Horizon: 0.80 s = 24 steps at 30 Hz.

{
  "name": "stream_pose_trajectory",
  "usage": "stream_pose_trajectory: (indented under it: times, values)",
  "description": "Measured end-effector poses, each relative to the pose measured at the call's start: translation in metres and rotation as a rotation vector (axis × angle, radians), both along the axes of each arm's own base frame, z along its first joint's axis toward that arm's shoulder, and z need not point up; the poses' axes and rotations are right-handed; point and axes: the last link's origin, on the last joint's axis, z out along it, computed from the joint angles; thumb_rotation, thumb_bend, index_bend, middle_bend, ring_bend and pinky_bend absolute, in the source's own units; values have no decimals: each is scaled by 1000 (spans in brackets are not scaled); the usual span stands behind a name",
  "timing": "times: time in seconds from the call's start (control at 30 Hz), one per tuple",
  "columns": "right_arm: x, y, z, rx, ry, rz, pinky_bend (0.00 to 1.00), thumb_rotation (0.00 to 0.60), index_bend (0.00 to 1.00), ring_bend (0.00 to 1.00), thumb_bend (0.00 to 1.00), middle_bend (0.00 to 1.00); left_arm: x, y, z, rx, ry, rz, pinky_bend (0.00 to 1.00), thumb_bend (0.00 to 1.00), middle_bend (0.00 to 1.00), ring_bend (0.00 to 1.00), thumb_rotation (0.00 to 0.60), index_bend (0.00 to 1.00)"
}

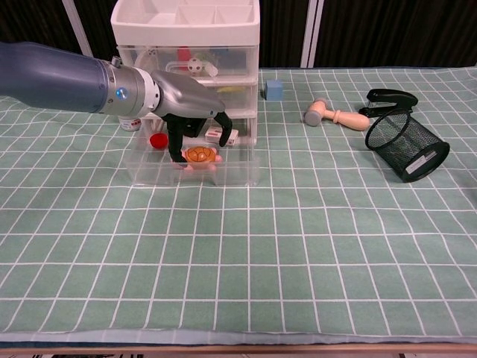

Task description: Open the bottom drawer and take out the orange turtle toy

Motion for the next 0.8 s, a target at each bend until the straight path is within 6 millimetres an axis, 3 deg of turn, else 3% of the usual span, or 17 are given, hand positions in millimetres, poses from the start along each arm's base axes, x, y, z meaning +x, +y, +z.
stream_pose_trajectory:
  times: [0.53, 0.8]
  values:
    - [0, 0, 0, 0, -19, -15, 209, 600, 0, 0, 30, 0, -10, 3, -8, -1, 39, 21, 1000, 165, 1000, 1000, 600, 351]
    - [0, -1, 0, 0, -25, -18, 209, 600, 0, 0, 30, 0, -12, 0, -12, -4, 31, 32, 1000, 322, 1000, 1000, 600, 561]
